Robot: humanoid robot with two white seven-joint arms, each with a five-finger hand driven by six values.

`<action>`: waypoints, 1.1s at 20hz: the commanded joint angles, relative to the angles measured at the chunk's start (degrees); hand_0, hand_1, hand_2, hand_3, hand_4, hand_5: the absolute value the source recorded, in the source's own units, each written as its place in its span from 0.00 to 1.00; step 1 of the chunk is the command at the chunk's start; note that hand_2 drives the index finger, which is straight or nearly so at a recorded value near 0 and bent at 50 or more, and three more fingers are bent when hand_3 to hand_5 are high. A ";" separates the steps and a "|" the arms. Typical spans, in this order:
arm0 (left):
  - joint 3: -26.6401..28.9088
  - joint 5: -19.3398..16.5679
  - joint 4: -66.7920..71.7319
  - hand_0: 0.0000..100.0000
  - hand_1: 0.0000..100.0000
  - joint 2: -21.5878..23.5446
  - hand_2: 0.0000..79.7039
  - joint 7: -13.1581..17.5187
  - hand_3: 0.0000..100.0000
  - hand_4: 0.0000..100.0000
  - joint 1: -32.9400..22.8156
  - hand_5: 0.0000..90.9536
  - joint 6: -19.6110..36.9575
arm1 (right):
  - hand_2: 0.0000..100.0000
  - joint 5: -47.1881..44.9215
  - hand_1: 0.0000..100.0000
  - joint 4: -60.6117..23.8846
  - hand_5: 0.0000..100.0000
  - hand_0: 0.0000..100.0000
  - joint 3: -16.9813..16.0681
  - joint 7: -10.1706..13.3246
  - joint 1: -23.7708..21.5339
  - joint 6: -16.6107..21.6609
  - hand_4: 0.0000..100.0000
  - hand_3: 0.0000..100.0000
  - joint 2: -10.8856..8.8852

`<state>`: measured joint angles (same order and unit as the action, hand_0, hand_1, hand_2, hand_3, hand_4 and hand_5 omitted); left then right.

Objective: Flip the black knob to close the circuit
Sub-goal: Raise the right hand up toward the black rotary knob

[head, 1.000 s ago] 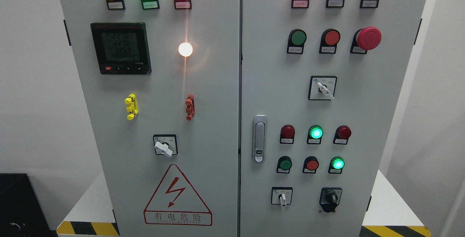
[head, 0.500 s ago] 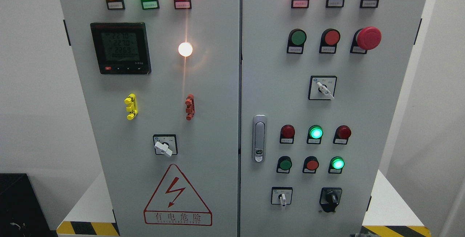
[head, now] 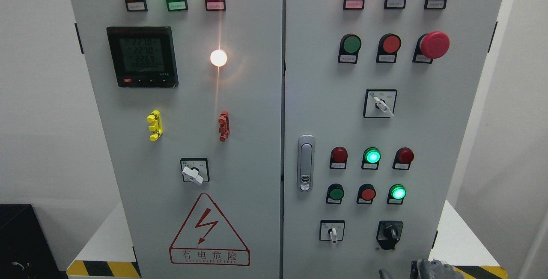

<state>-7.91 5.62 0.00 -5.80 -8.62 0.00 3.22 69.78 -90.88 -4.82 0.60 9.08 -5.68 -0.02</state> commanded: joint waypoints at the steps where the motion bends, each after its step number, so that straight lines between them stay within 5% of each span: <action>1: 0.00 0.00 -1.67 0.12 0.56 0.00 0.00 0.01 0.00 0.00 -1.32 0.00 0.03 | 0.89 0.54 0.04 -0.09 1.00 0.00 0.16 -0.51 1.72 -0.38 0.97 1.00 0.99; 22: 0.00 0.00 -1.67 0.12 0.56 0.00 0.00 0.01 0.00 0.00 -1.32 0.00 0.03 | 0.89 1.24 0.04 1.41 1.00 0.00 0.95 -0.60 5.24 -2.49 0.98 1.00 0.82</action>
<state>-7.91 5.62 0.00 -5.80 -8.62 0.00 3.22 70.92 -90.11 -3.96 0.01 13.63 -8.10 0.00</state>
